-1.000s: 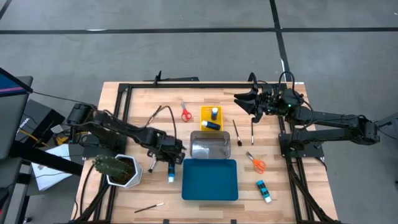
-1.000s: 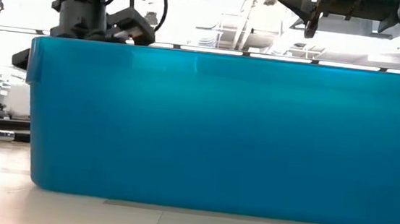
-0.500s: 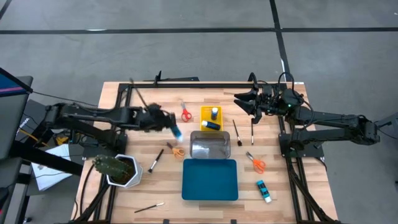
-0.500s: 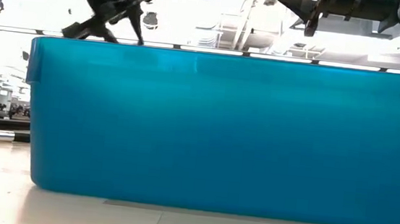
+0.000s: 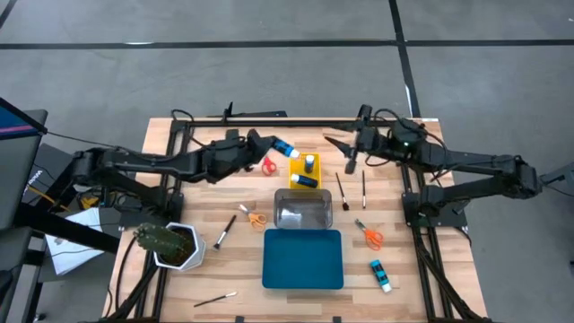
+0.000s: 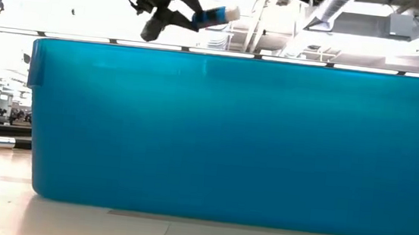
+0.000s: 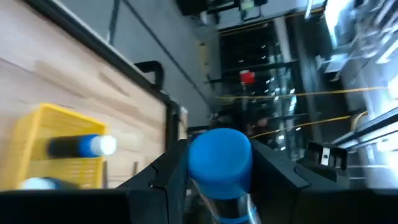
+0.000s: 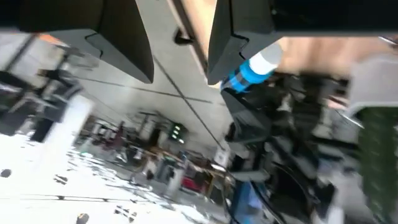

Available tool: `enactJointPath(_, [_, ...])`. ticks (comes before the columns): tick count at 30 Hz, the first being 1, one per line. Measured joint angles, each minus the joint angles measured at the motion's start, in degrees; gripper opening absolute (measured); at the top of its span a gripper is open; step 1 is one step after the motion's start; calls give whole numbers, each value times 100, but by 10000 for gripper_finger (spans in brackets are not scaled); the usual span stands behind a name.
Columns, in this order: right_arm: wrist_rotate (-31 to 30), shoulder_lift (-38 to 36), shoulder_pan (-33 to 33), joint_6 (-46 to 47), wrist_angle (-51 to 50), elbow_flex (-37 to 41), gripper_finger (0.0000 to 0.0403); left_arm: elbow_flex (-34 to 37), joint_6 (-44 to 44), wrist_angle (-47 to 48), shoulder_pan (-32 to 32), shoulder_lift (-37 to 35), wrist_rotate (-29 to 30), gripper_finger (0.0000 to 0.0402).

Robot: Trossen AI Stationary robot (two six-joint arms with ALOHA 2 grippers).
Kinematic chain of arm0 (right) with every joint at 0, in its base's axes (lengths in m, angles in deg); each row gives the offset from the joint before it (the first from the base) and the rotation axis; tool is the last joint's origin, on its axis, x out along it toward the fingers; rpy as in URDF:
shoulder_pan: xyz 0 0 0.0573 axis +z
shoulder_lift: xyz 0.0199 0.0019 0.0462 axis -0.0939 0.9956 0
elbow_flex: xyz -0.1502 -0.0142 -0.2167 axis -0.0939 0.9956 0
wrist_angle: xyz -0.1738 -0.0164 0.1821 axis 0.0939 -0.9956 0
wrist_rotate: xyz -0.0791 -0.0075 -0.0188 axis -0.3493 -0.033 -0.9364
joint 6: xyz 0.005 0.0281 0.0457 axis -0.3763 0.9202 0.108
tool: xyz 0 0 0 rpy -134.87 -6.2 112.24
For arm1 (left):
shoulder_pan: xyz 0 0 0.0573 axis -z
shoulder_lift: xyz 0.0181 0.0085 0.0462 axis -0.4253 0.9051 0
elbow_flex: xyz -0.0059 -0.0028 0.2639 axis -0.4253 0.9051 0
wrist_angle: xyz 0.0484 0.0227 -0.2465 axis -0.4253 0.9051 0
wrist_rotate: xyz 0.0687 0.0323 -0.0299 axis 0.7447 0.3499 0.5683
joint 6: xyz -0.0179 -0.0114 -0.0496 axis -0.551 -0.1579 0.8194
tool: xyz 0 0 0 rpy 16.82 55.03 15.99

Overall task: Pick & Place Paint Supplies
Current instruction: Put the blue paint bottle into the yellow bin

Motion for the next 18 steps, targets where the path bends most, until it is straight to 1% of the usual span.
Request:
enactJointPath(2, [-206,216,68,-192,-186,-280,147,-1,2,-623,-27,194,-7,136])
enactJointPath(5, [-232,470,114,-367,-722,-697,147,-1,1,-1322,-79,417,49,135])
enactJointPath(8, [-238,693,213,-502,-1122,-1020,147,-1,1,-1813,-146,571,112,136])
enactJointPath(13, [-274,885,291,-655,-1169,-1360,151,0,1,-1929,-251,595,141,136])
enactJointPath(15, [-273,955,303,-589,-1178,-1512,159,1,-2,-1905,-259,571,141,136])
enactJointPath(18, [-248,1082,294,-386,-1476,-1788,178,-1,-10,-1938,-294,553,138,136])
